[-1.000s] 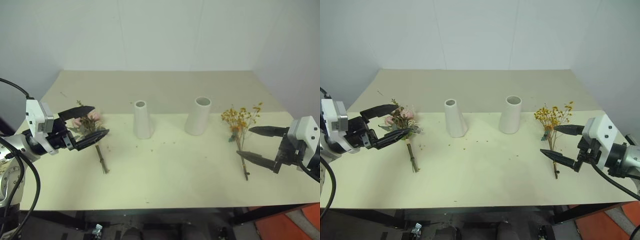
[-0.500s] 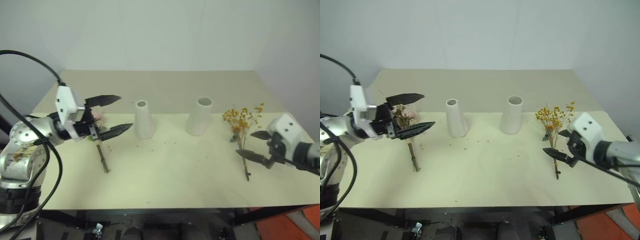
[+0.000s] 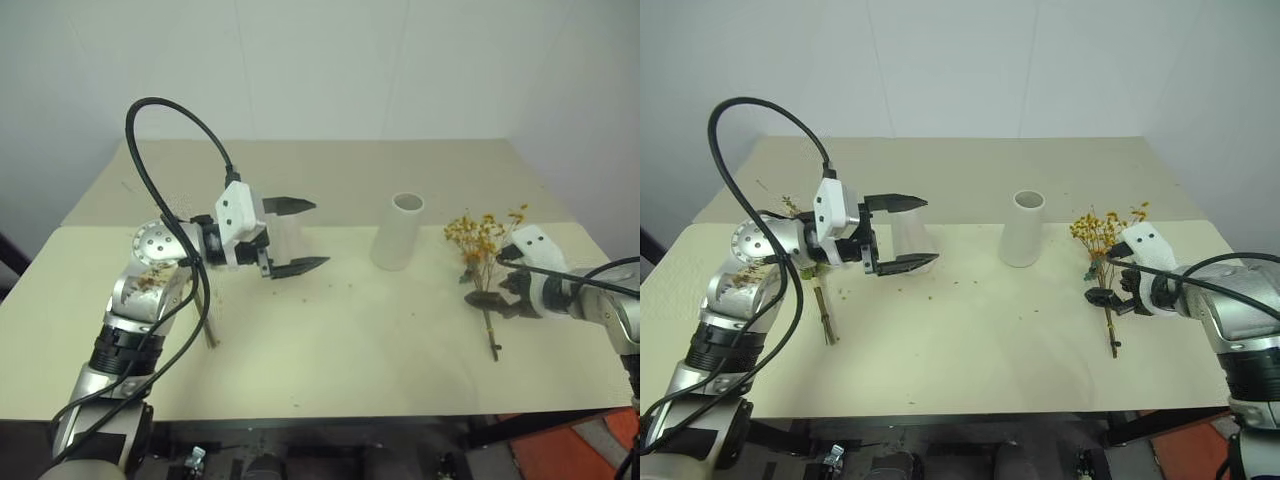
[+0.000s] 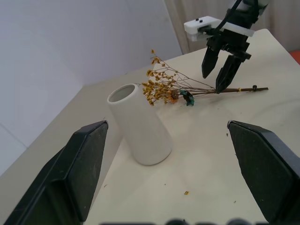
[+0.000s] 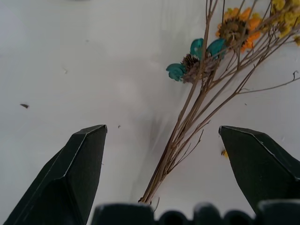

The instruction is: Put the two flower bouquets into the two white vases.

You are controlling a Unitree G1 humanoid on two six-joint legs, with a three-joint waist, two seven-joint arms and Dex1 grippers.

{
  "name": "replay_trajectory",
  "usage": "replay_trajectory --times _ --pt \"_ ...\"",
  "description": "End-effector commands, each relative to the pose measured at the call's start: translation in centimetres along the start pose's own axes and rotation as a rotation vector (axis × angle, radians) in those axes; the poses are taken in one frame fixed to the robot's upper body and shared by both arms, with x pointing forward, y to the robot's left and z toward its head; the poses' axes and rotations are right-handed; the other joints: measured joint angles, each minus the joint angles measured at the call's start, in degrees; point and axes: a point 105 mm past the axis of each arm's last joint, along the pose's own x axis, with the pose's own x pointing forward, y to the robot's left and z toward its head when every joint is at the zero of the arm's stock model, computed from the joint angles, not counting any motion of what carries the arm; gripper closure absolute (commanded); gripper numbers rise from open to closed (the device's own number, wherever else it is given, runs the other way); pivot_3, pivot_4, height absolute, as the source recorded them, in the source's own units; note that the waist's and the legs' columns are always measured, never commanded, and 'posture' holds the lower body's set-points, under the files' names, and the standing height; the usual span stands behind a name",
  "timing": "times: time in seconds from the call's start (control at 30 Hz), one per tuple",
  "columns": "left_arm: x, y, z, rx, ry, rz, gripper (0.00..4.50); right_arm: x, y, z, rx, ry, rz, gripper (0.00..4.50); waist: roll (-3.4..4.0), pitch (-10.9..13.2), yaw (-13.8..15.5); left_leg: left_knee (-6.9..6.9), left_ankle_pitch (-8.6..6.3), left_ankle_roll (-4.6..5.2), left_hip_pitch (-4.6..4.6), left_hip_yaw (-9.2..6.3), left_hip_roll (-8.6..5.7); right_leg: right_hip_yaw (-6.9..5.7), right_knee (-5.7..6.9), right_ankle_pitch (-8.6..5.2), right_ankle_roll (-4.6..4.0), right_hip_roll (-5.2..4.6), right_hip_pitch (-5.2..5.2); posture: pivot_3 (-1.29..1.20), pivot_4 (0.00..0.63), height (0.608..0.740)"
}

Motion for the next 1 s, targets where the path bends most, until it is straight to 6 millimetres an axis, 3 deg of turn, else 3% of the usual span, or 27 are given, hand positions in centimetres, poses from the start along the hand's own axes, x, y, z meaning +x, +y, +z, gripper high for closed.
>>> replay_trajectory --times 0.03,0.17,0.2,0.33,0.63,0.77,0.83,0.9,0.97,1.0 --pt "-0.1 -0.3 0.8 0.030 -0.031 0.004 0.05 0.3 -1.0 0.7 0.023 -0.007 -0.052 0.00 0.00 0.00 -0.16 0.00 0.00 0.00 0.01 0.00 0.00 0.00 0.01 0.00 0.00 0.00 0.00 0.00 0.150 0.740" --pt "-0.1 -0.6 0.4 0.032 -0.005 0.009 0.05 1.5 -1.5 1.1 0.056 0.005 -0.054 0.00 0.01 0.01 -0.16 0.00 0.00 0.00 0.04 0.00 0.01 0.01 0.04 0.01 0.00 0.01 0.01 0.00 0.150 0.740" --pt "-0.2 -0.6 0.4 0.033 -0.002 0.011 0.01 1.8 -1.6 1.1 0.059 0.012 -0.047 0.18 0.01 0.01 -0.13 0.00 0.00 0.00 0.05 0.00 0.00 0.01 0.04 0.01 0.00 0.01 0.02 0.00 0.150 0.740" --pt "-0.5 -0.5 0.6 0.042 0.001 0.030 0.00 3.0 -2.3 0.7 0.070 0.062 -0.069 1.21 0.01 0.01 -0.12 0.00 0.00 0.00 0.02 0.00 0.00 0.00 -0.01 0.15 -0.21 0.00 0.01 0.00 0.150 0.740" --pt "-2.0 0.0 1.5 0.056 0.009 0.082 0.00 3.9 -2.8 1.4 0.083 0.068 -0.066 4.36 0.02 0.01 -0.30 0.00 0.00 0.00 0.05 -0.01 0.01 0.00 0.01 0.26 -0.34 0.02 0.01 0.00 0.150 0.740" --pt "-2.0 -0.1 1.3 0.049 0.014 0.084 0.00 3.8 -3.2 1.7 0.077 0.054 -0.101 4.47 0.02 0.01 -0.22 0.00 0.00 0.00 0.03 -0.01 0.01 -0.01 0.00 0.26 -0.34 0.01 0.01 0.00 0.150 0.740" --pt "-1.9 -0.1 1.3 0.044 0.008 0.086 0.00 3.5 -4.2 3.0 0.086 -0.022 -0.179 4.47 0.02 0.01 -0.21 0.00 0.00 0.00 0.01 -0.01 0.00 -0.01 0.00 0.26 -0.35 0.01 0.00 0.00 0.150 0.740" --pt "-1.6 0.2 1.3 0.027 -0.008 0.103 0.00 2.1 -5.9 6.6 0.018 -0.278 -0.353 4.47 0.03 0.01 -0.25 -0.01 0.00 0.00 0.02 -0.01 -0.01 -0.01 0.00 0.27 -0.35 0.00 0.00 0.00 0.150 0.740" --pt "-1.4 0.5 1.2 0.012 -0.018 0.115 0.00 -0.6 -6.9 10.4 -0.044 -0.572 -0.533 4.47 0.06 0.03 -0.21 0.00 0.01 0.00 0.01 0.00 -0.01 0.01 0.03 0.27 -0.34 0.00 -0.05 0.00 0.150 0.740" --pt "-1.4 0.6 1.1 0.010 -0.019 0.117 0.00 -1.4 -7.1 11.4 -0.050 -0.654 -0.582 4.47 0.06 0.04 -0.23 -0.01 0.00 0.00 0.00 0.00 0.00 0.00 0.03 0.27 -0.34 0.01 -0.06 0.00 0.150 0.740"
